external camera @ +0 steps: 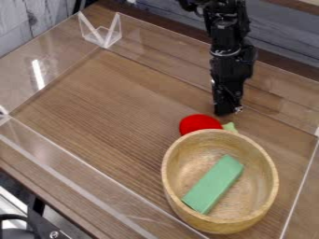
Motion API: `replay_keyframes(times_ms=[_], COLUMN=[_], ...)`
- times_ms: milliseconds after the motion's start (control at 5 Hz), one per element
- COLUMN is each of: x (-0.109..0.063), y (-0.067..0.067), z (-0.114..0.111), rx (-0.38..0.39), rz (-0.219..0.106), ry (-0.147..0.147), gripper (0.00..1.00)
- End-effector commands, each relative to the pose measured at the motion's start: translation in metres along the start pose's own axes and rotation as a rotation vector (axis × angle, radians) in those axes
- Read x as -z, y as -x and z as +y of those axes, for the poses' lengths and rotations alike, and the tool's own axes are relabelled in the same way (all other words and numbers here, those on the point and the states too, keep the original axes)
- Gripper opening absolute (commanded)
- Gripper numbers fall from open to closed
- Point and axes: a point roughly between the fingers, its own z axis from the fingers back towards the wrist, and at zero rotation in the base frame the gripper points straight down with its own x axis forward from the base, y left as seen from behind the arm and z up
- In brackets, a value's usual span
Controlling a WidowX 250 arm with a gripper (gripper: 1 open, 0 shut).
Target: Move the red object to the right side of the table
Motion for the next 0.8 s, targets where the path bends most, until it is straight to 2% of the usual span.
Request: replay_keyframes(times_ms=[0,600], x=[-0.0239,-0.0244], y=[-0.0055,-0.0033], z=[0.0058,0.0062], rx=[-0.006,-0.031], rz=[-0.055,-0.061], ry=[-0.047,-0.051], gripper=[0.0,0.0])
